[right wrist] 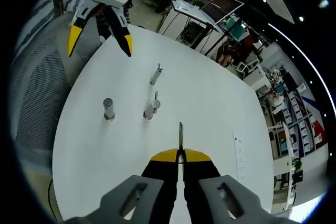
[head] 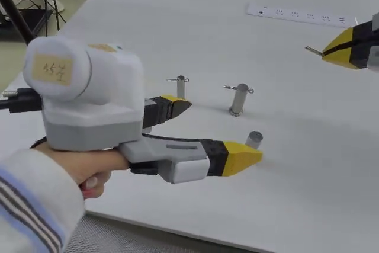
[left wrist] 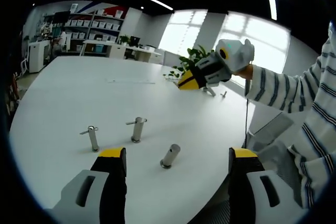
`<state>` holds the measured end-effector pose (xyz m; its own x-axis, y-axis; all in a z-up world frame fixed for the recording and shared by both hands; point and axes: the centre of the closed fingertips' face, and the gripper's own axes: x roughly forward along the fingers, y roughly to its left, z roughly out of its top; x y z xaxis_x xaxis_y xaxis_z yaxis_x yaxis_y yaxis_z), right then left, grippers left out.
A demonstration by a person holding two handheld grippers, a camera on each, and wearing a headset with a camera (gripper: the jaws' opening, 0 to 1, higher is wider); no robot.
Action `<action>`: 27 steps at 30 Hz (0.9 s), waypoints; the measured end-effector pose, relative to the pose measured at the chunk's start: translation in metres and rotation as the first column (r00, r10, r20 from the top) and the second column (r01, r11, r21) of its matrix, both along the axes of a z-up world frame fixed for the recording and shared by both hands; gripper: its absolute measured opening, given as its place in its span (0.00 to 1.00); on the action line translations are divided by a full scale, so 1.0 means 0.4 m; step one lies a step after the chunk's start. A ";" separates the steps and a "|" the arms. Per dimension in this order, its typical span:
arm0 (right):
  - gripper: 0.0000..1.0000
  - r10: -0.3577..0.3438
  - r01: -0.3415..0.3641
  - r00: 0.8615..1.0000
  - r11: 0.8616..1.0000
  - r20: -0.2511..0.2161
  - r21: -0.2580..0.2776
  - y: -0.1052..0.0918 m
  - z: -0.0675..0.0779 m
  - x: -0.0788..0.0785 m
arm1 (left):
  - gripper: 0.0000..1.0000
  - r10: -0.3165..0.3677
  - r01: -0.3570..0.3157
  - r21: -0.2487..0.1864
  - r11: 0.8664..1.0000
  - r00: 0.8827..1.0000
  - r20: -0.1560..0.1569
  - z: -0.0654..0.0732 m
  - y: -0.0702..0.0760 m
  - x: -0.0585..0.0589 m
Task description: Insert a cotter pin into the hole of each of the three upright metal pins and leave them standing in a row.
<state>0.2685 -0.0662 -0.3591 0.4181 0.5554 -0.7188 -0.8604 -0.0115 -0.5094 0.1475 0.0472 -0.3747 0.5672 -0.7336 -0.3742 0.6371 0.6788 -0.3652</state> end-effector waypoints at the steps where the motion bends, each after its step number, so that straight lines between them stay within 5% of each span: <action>1: 0.00 -0.002 0.002 1.000 1.000 0.003 0.006 0.003 -0.001 -0.008 | 0.76 0.009 -0.009 -0.013 1.000 1.000 -0.013 0.001 -0.001 0.003; 5: 0.00 -0.001 0.001 1.000 1.000 0.005 0.023 0.014 -0.001 -0.039 | 0.72 0.016 -0.020 -0.059 0.998 0.998 -0.062 0.001 -0.009 0.006; 9: 0.00 0.004 -0.004 1.000 1.000 0.019 0.029 0.025 0.002 -0.068 | 0.65 0.011 -0.016 -0.067 0.998 0.997 -0.071 0.003 -0.016 0.008; 16: 0.00 0.012 -0.013 1.000 0.998 0.013 0.065 0.049 0.003 -0.122 | 0.53 0.045 -0.060 -0.150 0.987 0.994 -0.100 0.020 -0.022 0.028; 27: 0.00 0.025 -0.027 0.999 0.997 0.036 0.072 0.077 -0.002 -0.179 | 0.40 0.016 -0.037 -0.176 0.984 0.992 -0.122 0.027 -0.052 0.035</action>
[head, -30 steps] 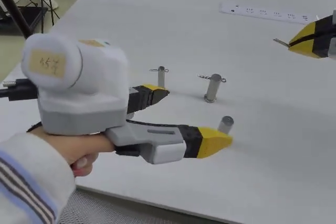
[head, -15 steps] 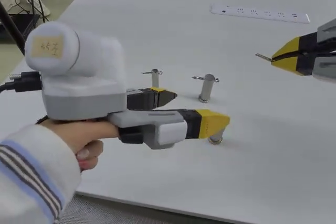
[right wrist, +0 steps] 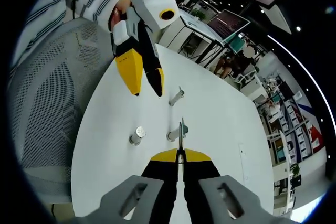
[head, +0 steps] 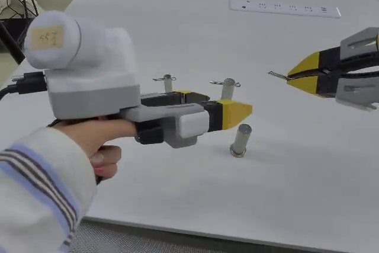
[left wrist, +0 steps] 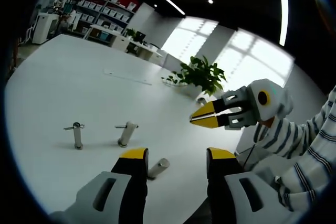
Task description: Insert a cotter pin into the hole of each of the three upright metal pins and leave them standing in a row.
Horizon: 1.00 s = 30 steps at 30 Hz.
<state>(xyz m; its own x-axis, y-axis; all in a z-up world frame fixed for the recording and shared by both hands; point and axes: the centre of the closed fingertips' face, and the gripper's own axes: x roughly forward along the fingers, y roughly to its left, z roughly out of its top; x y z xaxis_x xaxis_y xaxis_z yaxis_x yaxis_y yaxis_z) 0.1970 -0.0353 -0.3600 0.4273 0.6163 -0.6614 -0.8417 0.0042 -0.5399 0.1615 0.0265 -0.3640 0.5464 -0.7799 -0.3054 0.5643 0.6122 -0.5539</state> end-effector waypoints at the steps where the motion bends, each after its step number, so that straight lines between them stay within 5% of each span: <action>1: 0.00 -0.001 0.001 1.000 1.000 0.002 0.001 0.002 -0.001 -0.003 | 0.39 -0.004 0.004 -0.005 1.000 1.000 -0.002 0.001 -0.006 0.001; 20: 0.00 0.022 -0.023 1.000 1.000 0.010 0.021 0.052 -0.032 -0.067 | 0.07 -0.041 0.040 -0.033 0.999 0.999 -0.020 0.004 -0.049 0.019; 30: 0.00 0.039 -0.039 0.999 0.999 0.008 0.027 0.069 -0.029 -0.084 | 0.01 -0.064 0.062 -0.043 0.997 0.997 -0.033 0.000 -0.062 0.013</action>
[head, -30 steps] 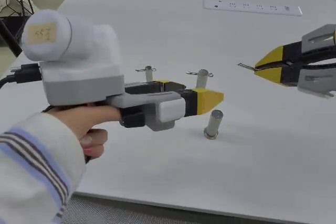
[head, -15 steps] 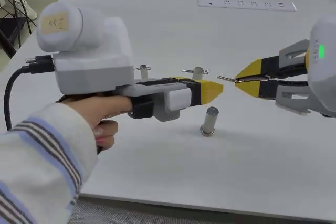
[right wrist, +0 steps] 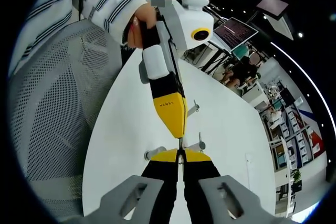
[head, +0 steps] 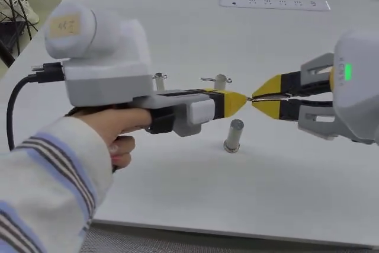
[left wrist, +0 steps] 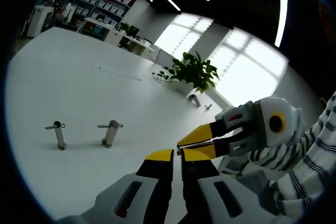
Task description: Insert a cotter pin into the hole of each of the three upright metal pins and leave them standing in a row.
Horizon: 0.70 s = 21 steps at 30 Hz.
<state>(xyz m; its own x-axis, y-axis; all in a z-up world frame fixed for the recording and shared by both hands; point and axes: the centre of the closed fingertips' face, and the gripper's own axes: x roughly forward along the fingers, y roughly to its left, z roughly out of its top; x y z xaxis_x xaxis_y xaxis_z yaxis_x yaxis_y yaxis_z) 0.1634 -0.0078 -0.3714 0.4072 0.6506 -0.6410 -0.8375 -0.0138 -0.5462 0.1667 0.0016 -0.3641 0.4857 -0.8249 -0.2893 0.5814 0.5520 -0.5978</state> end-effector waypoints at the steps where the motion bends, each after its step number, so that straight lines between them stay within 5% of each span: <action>1: 0.00 0.002 -0.002 1.000 1.000 -0.001 -0.004 0.001 -0.001 -0.002 | 0.00 -0.001 0.001 -0.001 1.000 1.000 -0.001 0.000 0.000 0.000; 14: 0.00 0.023 -0.023 1.000 1.000 0.004 -0.001 0.014 0.004 -0.017 | 0.00 -0.032 0.032 0.005 0.999 0.999 -0.003 -0.004 0.000 -0.010; 17: 0.00 0.024 -0.023 1.000 1.000 0.011 -0.003 0.014 0.005 -0.015 | 0.00 -0.015 0.015 -0.011 1.000 0.999 -0.029 -0.002 0.002 -0.010; 21: 0.00 0.022 -0.022 1.000 1.000 0.010 -0.001 0.013 0.004 -0.017 | 0.00 -0.031 0.031 0.015 0.999 1.000 -0.003 -0.001 0.000 -0.015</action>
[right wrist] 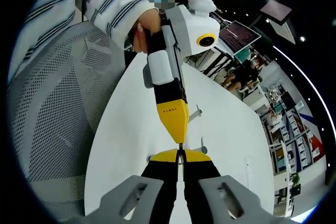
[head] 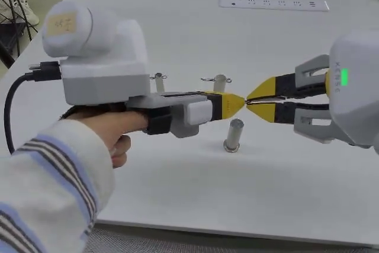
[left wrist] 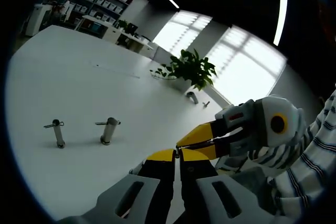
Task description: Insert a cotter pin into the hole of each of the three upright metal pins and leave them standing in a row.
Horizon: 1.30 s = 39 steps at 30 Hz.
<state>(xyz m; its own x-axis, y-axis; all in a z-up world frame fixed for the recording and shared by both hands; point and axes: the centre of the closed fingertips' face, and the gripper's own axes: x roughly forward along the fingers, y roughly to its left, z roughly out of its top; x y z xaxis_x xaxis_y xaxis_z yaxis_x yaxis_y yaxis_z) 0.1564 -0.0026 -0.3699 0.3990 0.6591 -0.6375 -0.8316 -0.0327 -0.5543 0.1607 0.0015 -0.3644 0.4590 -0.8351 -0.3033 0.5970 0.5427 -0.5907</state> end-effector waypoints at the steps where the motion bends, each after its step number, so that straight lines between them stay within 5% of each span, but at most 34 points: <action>1: 0.00 0.001 -0.001 1.000 1.000 0.002 -0.003 -0.001 -0.001 -0.002 | 0.00 -0.007 0.007 0.016 1.000 1.000 0.010 -0.001 -0.001 -0.001; 13: 0.00 -0.026 0.026 1.000 0.999 -0.004 0.032 -0.004 -0.002 -0.002 | 0.00 -0.024 0.023 0.048 0.999 0.999 0.023 -0.002 -0.002 -0.006; 17: 0.13 -0.053 0.053 0.999 0.998 -0.008 0.043 -0.015 -0.003 0.009 | 0.00 -0.032 0.030 0.070 0.997 0.999 0.036 -0.008 0.002 -0.009; 22: 0.14 -0.098 0.103 0.992 0.993 -0.084 0.053 -0.036 -0.019 0.012 | 0.00 -0.041 0.037 0.088 0.995 0.998 0.047 -0.010 0.010 -0.014; 26: 0.17 -0.116 0.130 0.982 0.988 -0.151 0.084 -0.039 -0.025 0.007 | 0.00 -0.072 0.060 0.120 0.991 0.992 0.101 -0.005 0.015 -0.019; 31: 0.17 -0.133 0.171 0.959 0.976 -0.251 0.136 -0.040 -0.028 0.002 | 0.00 -0.145 0.101 0.185 0.977 0.960 0.240 0.008 0.017 -0.024; 34: 0.17 -0.138 0.192 0.946 0.968 -0.294 0.161 -0.041 -0.027 0.002 | 0.00 -0.210 0.125 0.251 0.960 0.914 0.346 0.015 0.018 -0.029; 37: 0.17 -0.142 0.214 0.928 0.960 -0.344 0.180 -0.042 -0.027 0.001 | 0.00 -0.233 0.142 0.262 0.955 0.904 0.360 0.017 0.015 -0.039; 39: 0.17 -0.135 0.218 0.917 0.958 -0.374 0.188 -0.040 -0.028 -0.008 | 0.00 -0.258 0.157 0.272 0.949 0.886 0.386 0.021 0.012 -0.045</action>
